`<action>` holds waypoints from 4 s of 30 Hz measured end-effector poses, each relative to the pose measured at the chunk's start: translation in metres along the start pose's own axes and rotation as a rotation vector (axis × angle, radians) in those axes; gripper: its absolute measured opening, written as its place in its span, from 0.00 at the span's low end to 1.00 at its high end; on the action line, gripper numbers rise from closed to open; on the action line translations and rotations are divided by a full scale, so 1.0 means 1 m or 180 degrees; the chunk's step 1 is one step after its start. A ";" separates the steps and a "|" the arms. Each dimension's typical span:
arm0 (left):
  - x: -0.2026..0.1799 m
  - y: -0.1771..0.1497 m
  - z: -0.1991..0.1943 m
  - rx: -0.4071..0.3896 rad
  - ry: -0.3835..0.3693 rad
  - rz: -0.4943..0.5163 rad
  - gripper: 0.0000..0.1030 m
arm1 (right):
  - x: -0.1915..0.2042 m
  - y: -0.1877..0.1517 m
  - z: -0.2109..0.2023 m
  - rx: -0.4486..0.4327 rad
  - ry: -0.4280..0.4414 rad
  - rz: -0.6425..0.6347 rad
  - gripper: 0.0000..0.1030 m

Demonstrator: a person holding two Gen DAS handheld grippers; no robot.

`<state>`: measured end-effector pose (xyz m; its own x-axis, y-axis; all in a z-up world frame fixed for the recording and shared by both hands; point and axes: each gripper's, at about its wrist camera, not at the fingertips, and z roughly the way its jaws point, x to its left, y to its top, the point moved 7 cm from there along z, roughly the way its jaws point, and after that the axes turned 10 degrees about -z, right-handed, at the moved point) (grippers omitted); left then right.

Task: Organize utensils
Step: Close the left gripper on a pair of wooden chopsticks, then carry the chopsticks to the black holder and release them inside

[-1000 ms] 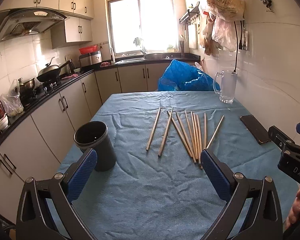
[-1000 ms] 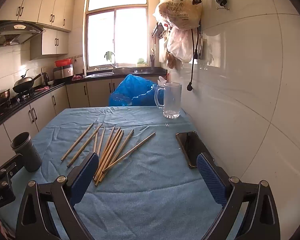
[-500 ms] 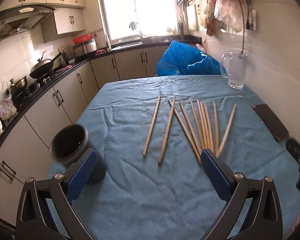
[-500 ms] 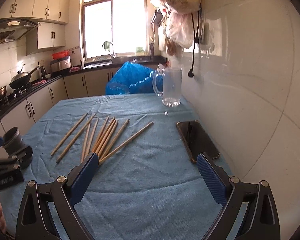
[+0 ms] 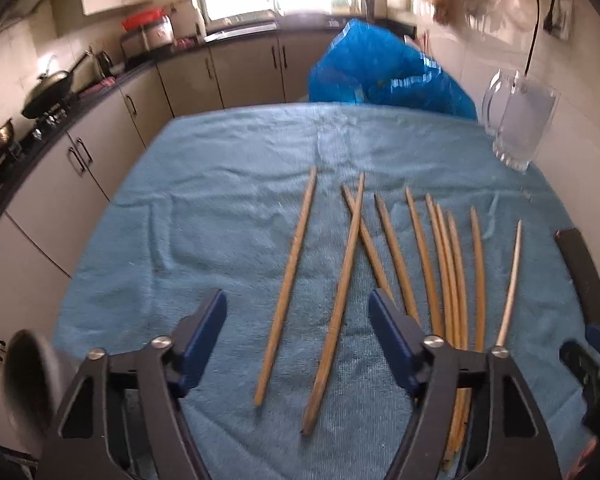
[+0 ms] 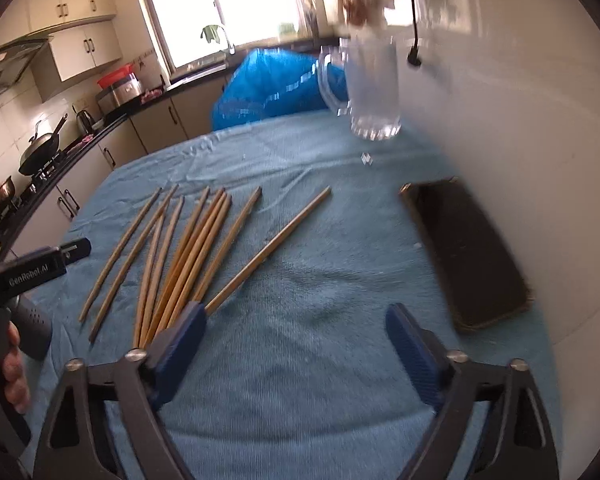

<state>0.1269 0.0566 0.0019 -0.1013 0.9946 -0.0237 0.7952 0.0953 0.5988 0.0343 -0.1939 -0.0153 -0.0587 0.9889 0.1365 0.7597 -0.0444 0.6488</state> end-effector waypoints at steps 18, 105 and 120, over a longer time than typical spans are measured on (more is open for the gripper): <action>-0.015 -0.030 0.039 0.0413 0.0000 0.0250 0.13 | 0.020 0.039 0.082 0.0523 -0.0180 -0.0179 0.42; 0.168 0.029 -0.308 -0.1483 -0.0841 -0.0597 0.06 | 0.236 0.123 -0.183 -0.1219 0.1075 -0.0817 0.06; 0.222 0.065 -0.208 -0.1180 -0.0492 -0.0944 0.06 | 0.353 0.151 -0.107 -0.0947 0.1427 -0.0937 0.06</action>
<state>0.0313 0.2752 0.2022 -0.1788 0.9242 -0.3375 0.4766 0.3814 0.7921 0.0588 0.1338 0.2105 -0.5546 0.8125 0.1795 0.4605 0.1200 0.8795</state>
